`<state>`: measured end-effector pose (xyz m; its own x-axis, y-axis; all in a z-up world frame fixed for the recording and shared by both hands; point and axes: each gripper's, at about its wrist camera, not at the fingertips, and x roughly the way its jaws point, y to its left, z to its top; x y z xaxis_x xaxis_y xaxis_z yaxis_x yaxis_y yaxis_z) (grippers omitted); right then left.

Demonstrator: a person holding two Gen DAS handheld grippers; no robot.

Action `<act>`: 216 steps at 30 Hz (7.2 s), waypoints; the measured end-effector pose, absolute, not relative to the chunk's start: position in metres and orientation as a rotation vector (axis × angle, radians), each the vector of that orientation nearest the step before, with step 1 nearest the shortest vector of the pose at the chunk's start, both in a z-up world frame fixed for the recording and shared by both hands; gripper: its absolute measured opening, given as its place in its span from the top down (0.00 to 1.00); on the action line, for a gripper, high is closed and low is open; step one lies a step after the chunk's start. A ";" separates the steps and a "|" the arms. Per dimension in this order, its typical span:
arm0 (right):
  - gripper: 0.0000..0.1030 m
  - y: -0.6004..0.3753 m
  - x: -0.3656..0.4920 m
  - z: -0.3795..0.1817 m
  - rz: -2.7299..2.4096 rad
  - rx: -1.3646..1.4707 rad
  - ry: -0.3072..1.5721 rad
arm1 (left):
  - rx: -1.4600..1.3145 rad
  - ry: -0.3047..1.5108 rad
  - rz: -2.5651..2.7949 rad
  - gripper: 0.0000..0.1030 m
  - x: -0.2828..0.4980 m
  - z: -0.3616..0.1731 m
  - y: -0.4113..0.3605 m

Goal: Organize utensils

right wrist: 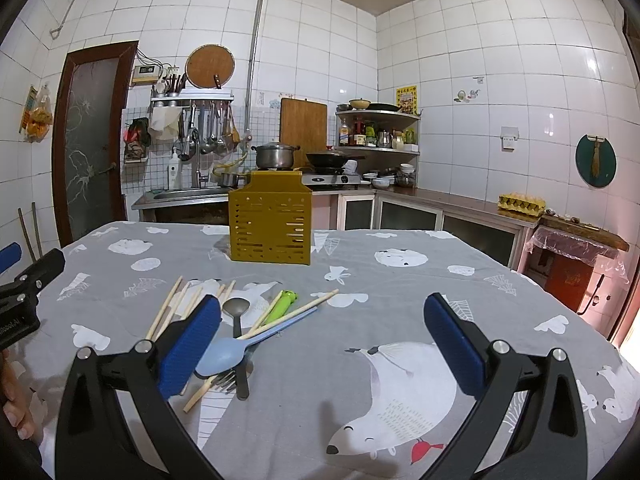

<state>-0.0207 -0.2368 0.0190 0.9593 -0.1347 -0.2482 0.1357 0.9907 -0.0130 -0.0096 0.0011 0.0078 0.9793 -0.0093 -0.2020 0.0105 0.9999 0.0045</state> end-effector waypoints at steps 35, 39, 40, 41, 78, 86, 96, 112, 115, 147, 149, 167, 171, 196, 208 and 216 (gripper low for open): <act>0.04 -0.239 -0.020 0.019 -0.142 -0.002 0.248 | 0.002 0.202 -0.010 0.05 -0.011 0.008 0.003; 0.04 -0.239 -0.020 0.019 -0.141 -0.001 0.250 | 0.002 0.201 -0.010 0.05 -0.010 0.007 0.002; 0.04 -0.238 -0.020 0.019 -0.142 -0.001 0.249 | 0.002 0.200 -0.010 0.05 -0.011 0.007 0.002; 0.04 -0.238 -0.020 0.019 -0.141 -0.001 0.249 | 0.002 0.200 -0.011 0.05 -0.011 0.007 0.003; 0.04 -0.243 -0.016 0.019 -0.154 -0.009 0.267 | 0.015 0.269 -0.005 0.05 0.007 0.006 -0.003; 0.04 -0.239 0.006 0.022 -0.151 -0.017 0.344 | 0.023 0.376 -0.009 0.05 0.038 0.011 -0.008; 0.04 -0.245 0.063 0.030 -0.200 -0.037 0.416 | 0.001 0.535 -0.013 0.05 0.111 0.016 -0.011; 0.18 -0.273 0.189 -0.014 -0.335 0.047 0.748 | 0.059 0.744 0.007 0.05 0.219 -0.021 -0.033; 0.26 -0.277 0.203 -0.023 -0.335 0.089 0.796 | 0.069 0.772 0.024 0.05 0.230 -0.030 -0.034; 0.86 -0.283 0.246 -0.038 -0.239 0.237 0.902 | 0.018 0.986 -0.022 0.91 0.272 -0.055 -0.039; 0.87 -0.282 0.249 -0.036 -0.234 0.228 0.895 | 0.015 0.988 -0.024 0.92 0.274 -0.055 -0.039; 0.95 -0.286 0.236 0.019 -0.144 0.227 0.720 | -0.023 0.829 -0.080 0.96 0.260 -0.001 -0.039; 0.95 -0.285 0.226 0.035 -0.103 0.227 0.663 | -0.049 0.775 -0.104 0.96 0.254 0.020 -0.035; 0.95 -0.287 0.203 0.067 -0.077 0.176 0.456 | -0.021 0.844 -0.099 0.70 0.279 0.001 -0.023; 0.95 -0.285 0.213 0.059 -0.084 0.165 0.480 | 0.099 0.990 -0.065 0.60 0.306 -0.056 -0.043; 0.95 -0.282 0.215 0.058 -0.079 0.159 0.481 | 0.128 1.023 -0.083 0.96 0.314 -0.052 -0.059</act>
